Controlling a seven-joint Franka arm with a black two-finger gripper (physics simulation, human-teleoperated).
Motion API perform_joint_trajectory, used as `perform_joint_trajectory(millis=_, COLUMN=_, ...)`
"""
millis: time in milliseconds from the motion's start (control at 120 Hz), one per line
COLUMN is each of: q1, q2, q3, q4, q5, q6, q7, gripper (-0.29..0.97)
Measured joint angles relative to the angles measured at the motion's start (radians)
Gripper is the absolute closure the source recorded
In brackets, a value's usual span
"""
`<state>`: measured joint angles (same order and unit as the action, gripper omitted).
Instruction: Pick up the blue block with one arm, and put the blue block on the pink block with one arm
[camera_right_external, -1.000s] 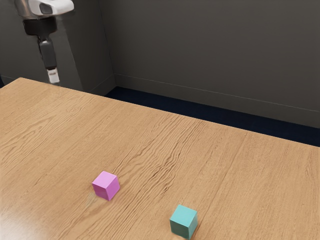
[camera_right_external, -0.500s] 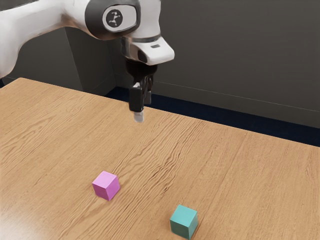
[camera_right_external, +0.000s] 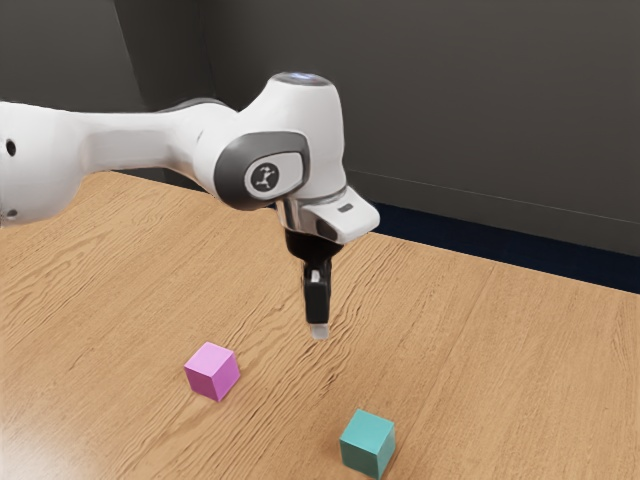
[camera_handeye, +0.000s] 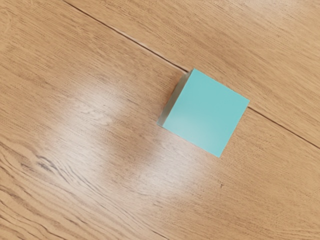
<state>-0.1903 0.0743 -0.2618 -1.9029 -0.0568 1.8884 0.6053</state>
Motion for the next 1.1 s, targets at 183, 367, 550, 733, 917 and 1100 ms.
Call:
perform_joint_trajectory(millis=183, q1=0.015, q2=0.006, q3=-0.029, q4=-0.107, q5=-0.019, q6=0.150, q7=-0.139, gripper=0.00)
perform_joint_trajectory(millis=367, q1=0.001, q2=0.036, q3=-0.058, q4=-0.195, q5=-0.024, q6=0.277, q7=-0.297, gripper=0.00)
perform_joint_trajectory(millis=550, q1=-0.002, q2=0.060, q3=-0.080, q4=-0.236, q5=-0.063, q6=0.348, q7=-0.455, gripper=0.00)
perform_joint_trajectory(millis=733, q1=-0.004, q2=0.125, q3=-0.080, q4=-0.239, q5=-0.096, q6=0.395, q7=-0.581, gripper=0.00)
perform_joint_trajectory(millis=917, q1=-0.016, q2=0.159, q3=-0.079, q4=-0.229, q5=-0.101, q6=0.423, q7=-0.675, gripper=0.00)
perform_joint_trajectory(millis=1100, q1=-0.030, q2=0.186, q3=-0.077, q4=-0.226, q5=-0.102, q6=0.445, q7=-0.755, gripper=0.00)
